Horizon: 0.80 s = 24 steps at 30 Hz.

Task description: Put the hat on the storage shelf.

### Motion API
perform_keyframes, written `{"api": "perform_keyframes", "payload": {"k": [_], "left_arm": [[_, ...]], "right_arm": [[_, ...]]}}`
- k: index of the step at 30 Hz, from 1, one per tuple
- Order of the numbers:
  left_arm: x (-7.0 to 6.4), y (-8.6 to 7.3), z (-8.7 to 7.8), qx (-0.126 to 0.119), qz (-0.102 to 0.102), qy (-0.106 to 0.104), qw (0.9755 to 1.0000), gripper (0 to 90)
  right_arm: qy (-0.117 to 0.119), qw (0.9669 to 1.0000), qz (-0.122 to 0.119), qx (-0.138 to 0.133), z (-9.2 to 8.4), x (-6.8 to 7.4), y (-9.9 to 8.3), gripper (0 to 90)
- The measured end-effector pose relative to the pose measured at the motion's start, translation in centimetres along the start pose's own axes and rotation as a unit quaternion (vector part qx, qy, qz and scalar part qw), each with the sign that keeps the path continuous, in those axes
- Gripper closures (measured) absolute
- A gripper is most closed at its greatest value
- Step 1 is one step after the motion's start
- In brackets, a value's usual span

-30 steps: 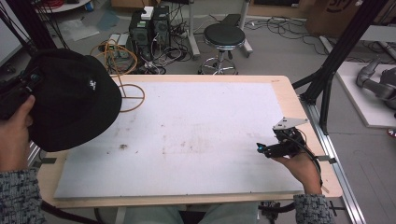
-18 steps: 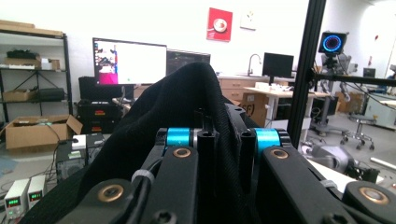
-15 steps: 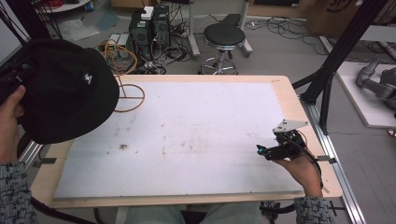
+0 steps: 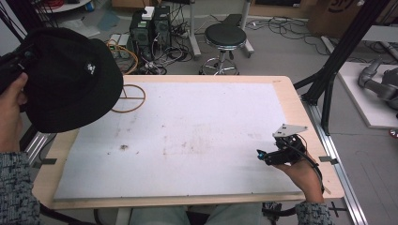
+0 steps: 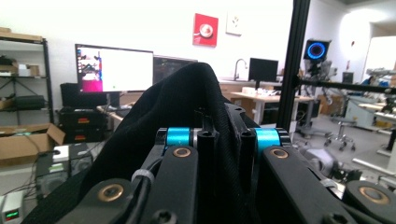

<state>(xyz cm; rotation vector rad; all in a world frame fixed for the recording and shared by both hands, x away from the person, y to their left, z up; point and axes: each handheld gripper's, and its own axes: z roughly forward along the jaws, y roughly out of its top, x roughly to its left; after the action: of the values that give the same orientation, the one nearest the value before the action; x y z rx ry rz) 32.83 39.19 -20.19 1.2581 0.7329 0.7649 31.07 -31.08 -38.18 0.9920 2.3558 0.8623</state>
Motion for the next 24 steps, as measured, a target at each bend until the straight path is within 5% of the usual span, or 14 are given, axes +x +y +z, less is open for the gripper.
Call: {"api": "perform_keyframes", "payload": {"k": [24], "left_arm": [[1.7, 0.3, 3.5, -0.041, -0.011, -0.004, 0.9991, 83.8]], "right_arm": [[0.001, 1.0000, 0.000, -0.004, -0.3, 0.3, -0.6, 12.9]]}}
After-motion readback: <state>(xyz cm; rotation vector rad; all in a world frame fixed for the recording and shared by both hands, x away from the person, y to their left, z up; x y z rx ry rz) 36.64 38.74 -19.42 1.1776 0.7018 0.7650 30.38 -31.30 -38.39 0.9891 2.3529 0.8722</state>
